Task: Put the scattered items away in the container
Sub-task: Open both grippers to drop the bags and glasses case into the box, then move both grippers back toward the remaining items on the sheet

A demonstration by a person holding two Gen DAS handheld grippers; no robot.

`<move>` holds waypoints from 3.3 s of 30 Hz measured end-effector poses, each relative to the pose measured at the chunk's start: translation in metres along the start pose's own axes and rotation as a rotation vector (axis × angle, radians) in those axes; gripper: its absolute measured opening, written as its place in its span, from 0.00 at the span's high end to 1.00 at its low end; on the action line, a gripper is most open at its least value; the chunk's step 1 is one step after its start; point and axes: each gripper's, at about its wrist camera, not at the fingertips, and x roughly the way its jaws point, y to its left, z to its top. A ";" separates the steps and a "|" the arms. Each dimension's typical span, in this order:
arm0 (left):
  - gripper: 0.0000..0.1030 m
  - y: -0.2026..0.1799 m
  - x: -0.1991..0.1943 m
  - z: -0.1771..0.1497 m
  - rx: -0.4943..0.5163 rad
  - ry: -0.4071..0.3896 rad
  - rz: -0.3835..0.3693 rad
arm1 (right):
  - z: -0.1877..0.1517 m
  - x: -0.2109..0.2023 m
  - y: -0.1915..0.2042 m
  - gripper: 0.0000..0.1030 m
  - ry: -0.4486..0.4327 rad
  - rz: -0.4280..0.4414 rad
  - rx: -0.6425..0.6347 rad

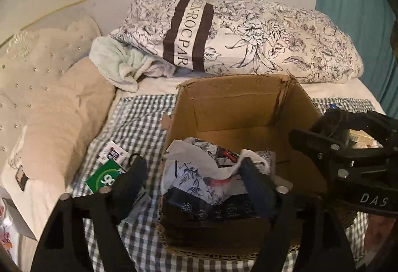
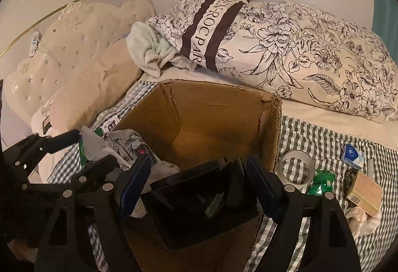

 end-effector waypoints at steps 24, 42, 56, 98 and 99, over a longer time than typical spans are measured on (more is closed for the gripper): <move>0.00 -0.024 -0.065 0.018 -0.002 -0.156 0.040 | 0.006 -0.090 -0.031 0.08 -0.147 -0.042 0.095; 0.00 -0.086 -0.126 0.033 -0.066 -0.254 -0.065 | -0.011 -0.215 -0.049 0.00 -0.346 -0.300 -0.006; 0.00 -0.148 -0.146 0.039 -0.036 -0.240 -0.155 | -0.039 -0.266 -0.110 0.00 -0.364 -0.366 0.088; 0.00 -0.242 -0.009 0.047 -0.021 -0.075 -0.220 | -0.105 -0.196 -0.279 0.00 -0.142 -0.415 0.259; 0.00 -0.244 -0.003 0.046 -0.022 -0.068 -0.223 | -0.107 -0.192 -0.283 0.00 -0.133 -0.417 0.263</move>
